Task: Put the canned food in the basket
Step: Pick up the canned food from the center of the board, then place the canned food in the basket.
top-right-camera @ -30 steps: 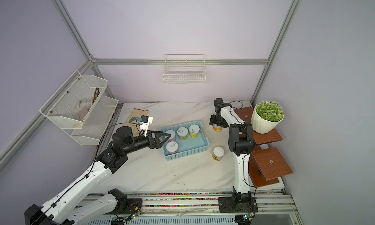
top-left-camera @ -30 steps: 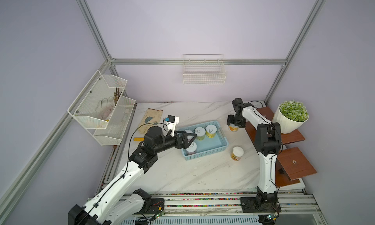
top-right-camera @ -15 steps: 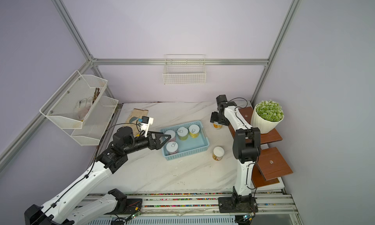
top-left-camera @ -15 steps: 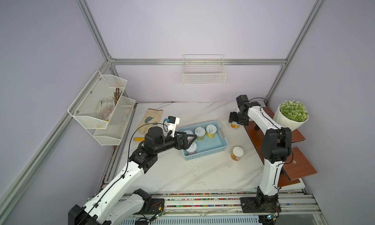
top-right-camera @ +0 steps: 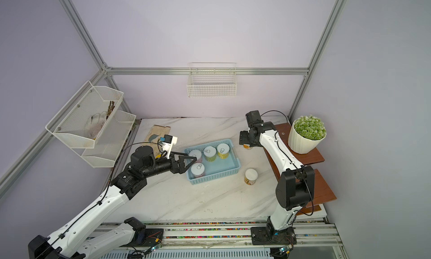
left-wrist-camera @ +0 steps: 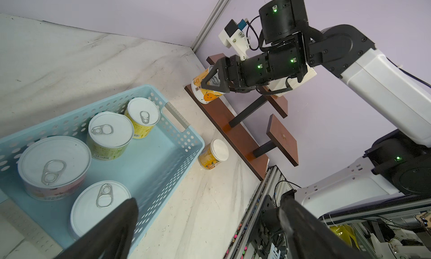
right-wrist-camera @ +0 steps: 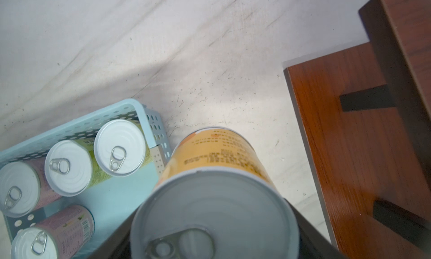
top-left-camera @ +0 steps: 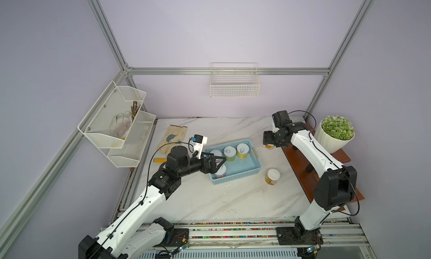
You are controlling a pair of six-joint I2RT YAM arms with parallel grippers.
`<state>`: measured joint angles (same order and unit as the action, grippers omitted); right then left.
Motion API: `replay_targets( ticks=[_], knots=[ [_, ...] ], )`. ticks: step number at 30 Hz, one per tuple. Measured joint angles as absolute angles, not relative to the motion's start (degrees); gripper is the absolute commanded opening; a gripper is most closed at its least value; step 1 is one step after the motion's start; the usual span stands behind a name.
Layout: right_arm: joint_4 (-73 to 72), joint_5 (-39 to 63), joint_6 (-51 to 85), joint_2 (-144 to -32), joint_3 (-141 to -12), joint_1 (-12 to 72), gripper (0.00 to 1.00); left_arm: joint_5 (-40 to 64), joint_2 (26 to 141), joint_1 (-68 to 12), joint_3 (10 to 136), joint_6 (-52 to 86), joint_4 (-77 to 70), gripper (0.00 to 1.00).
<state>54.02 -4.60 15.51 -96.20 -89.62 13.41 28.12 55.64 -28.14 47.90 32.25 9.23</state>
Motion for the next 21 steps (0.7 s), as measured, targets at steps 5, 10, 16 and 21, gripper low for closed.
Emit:
replay_targets(
  ticks=[5, 10, 16, 21],
  knots=[
    [54.2, -6.3, 15.6, -92.0, -86.5, 18.0, 0.55, 28.1, 56.2, -28.1, 47.9, 31.7, 10.0, 1.0],
    [54.9, -7.0, 16.2, -88.8, -84.4, 22.4, 0.55, 27.7, 56.2, -28.1, 47.9, 30.8, 10.4, 1.0],
    [56.7, -8.1, 17.0, -87.5, -82.9, 26.4, 0.55, 25.3, 54.6, -28.1, 47.9, 30.2, 12.6, 1.0],
    [57.8, -8.8, 18.4, -87.7, -82.3, 29.3, 0.55, 23.1, 52.8, -28.1, 47.9, 29.3, 14.9, 1.0]
  ],
)
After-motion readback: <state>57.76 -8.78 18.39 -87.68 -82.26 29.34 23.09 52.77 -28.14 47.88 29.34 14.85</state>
